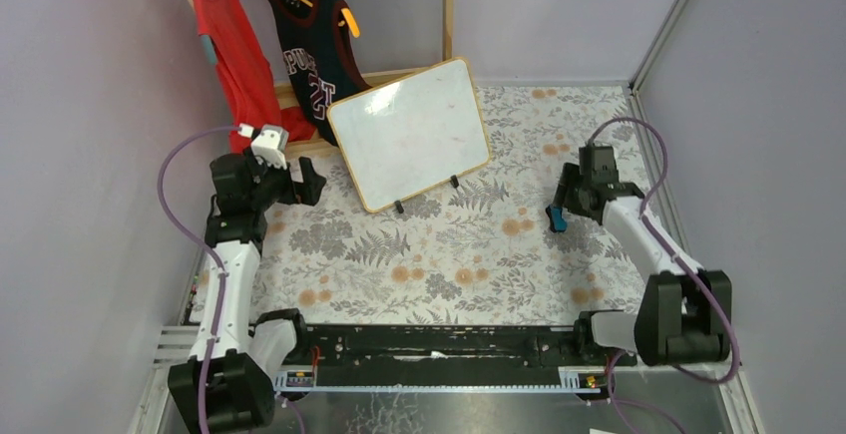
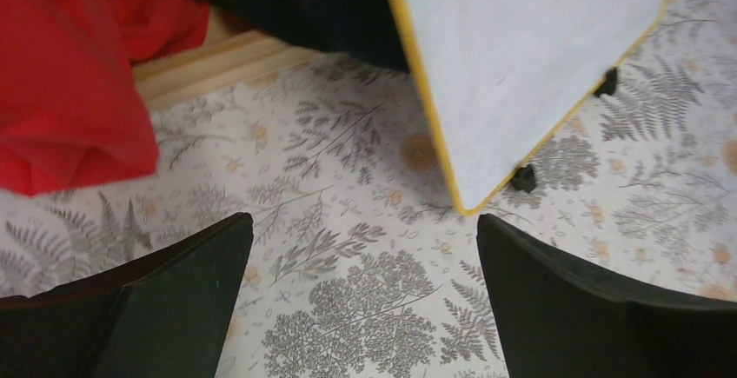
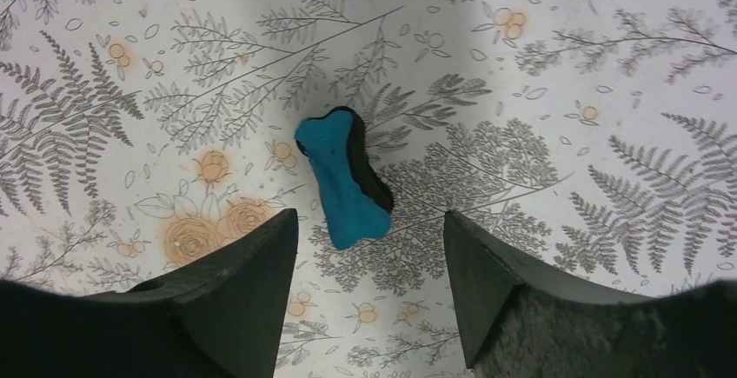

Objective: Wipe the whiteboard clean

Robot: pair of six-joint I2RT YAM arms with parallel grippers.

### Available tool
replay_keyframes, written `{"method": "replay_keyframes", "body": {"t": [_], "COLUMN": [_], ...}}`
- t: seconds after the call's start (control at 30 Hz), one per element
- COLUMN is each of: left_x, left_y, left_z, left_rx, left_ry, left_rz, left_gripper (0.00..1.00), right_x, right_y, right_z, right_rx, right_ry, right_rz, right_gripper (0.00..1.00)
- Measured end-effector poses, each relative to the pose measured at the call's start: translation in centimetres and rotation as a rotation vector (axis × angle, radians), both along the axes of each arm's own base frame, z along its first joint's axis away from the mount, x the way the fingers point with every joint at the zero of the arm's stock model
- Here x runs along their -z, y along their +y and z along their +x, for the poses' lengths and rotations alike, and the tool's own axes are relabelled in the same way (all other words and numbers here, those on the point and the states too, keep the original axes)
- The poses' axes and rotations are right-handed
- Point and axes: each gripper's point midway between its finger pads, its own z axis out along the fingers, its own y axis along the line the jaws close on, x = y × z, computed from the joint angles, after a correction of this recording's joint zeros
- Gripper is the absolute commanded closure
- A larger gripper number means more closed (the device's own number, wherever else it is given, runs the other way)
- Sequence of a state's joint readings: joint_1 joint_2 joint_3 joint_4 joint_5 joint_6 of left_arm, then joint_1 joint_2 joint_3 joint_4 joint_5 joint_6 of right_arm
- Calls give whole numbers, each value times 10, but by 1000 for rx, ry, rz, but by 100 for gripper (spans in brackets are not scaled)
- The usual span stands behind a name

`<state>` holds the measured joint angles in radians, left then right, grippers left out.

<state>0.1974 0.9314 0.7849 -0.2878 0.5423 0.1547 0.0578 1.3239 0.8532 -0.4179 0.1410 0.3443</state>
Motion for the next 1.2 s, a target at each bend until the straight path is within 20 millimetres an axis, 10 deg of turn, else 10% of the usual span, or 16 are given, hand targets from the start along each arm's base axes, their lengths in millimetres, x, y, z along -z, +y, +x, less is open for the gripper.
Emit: {"method": "replay_keyframes", "body": {"t": [0.6,1.2], "left_x": [90,124], "left_y": [50,51], "left_z": [39,44], "left_rx": [-332,-382], "left_ry": [19,-89], "left_rz": [-26,-25], "left_gripper": [0,0], "right_x": [-20,25], "right_y": [-19,-44], "right_z": [-5,-7], "right_rx": [-2,80], "right_ry": [-528,-579], "right_rz": [-104,-223], "right_gripper": [14,0]}}
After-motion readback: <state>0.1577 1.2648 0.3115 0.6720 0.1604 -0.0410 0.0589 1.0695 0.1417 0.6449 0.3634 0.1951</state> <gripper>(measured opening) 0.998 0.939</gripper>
